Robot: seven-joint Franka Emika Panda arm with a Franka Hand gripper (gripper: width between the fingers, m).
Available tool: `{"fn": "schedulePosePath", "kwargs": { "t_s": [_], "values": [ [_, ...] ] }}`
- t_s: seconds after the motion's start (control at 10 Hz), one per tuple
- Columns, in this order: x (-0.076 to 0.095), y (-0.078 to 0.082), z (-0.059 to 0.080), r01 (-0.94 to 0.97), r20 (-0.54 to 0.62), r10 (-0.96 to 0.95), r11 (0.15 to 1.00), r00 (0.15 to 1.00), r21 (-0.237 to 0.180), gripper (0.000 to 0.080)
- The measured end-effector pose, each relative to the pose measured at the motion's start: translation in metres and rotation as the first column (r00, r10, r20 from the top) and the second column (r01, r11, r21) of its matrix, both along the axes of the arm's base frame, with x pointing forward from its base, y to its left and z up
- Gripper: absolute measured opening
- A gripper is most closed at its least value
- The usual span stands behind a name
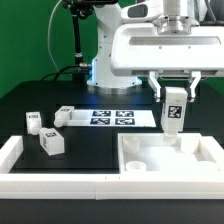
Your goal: Assemble one leg
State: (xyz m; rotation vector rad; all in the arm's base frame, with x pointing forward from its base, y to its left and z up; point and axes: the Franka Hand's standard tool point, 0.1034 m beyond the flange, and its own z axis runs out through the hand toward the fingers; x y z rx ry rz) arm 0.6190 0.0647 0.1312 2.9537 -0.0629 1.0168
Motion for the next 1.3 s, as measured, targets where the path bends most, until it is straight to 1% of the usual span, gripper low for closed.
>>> {"fn": "schedulePosePath", "kwargs": {
  "t_s": [0.1, 0.2, 0.4, 0.5, 0.7, 0.9, 1.0, 1.1, 1.3],
  "values": [
    [0.01, 0.004, -0.002, -0.002, 0.01, 0.002, 1.0, 1.0, 0.002, 0.0287],
    [0.015, 0.008, -0.006, -0.003, 0.011, 0.003, 1.0, 1.0, 0.003, 0.0287],
    [0.012, 0.028, -0.012, 0.015, 0.009, -0.015, 1.0, 1.0, 0.027, 0.0287],
    [0.01, 0.035, -0.015, 0.017, 0.01, -0.018, 0.999, 1.0, 0.032, 0.0287],
    [0.008, 0.041, -0.018, 0.013, 0.004, -0.013, 0.999, 1.0, 0.033, 0.0287],
    [0.002, 0.05, -0.028, 0.006, -0.01, -0.006, 1.0, 1.0, 0.031, 0.0287],
    [0.002, 0.05, -0.029, 0.006, -0.011, -0.006, 1.0, 1.0, 0.03, 0.0287],
    [0.004, 0.051, -0.032, 0.004, -0.013, -0.004, 1.0, 1.0, 0.028, 0.0287],
    [0.015, 0.055, -0.032, 0.0, 0.005, 0.0, 1.0, 1.0, 0.028, 0.0287]
  ]
}}
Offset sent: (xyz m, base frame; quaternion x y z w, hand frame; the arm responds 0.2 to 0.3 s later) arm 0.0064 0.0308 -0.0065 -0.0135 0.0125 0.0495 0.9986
